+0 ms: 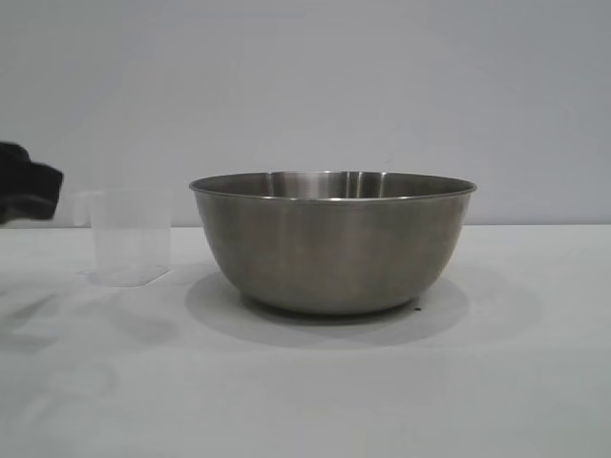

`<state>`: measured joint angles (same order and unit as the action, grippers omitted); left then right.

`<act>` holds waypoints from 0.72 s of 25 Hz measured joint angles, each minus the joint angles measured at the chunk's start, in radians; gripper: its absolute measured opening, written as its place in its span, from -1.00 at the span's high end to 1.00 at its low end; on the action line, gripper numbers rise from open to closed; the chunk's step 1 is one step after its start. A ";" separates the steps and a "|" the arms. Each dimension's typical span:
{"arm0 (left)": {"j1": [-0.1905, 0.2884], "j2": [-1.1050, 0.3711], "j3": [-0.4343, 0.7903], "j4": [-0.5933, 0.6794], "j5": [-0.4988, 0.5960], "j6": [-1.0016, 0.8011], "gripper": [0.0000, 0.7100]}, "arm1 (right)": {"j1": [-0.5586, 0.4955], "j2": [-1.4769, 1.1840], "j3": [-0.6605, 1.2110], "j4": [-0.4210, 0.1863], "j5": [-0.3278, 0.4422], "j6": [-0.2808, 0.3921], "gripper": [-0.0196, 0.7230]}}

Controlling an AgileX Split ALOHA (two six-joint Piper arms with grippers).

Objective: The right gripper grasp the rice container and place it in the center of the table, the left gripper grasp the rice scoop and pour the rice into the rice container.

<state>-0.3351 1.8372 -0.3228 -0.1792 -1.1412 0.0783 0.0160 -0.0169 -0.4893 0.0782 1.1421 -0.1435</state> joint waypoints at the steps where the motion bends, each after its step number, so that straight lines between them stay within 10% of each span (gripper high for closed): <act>1: 0.000 -0.035 0.008 0.002 0.024 0.000 0.16 | 0.000 0.000 0.000 0.000 0.000 0.000 -0.32; 18: 0.000 -0.547 -0.048 0.009 0.902 0.000 0.16 | 0.000 0.000 0.000 0.000 0.000 0.000 -0.32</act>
<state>-0.3351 1.2901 -0.3711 -0.1704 -0.2387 0.0780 0.0160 -0.0169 -0.4893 0.0782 1.1421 -0.1435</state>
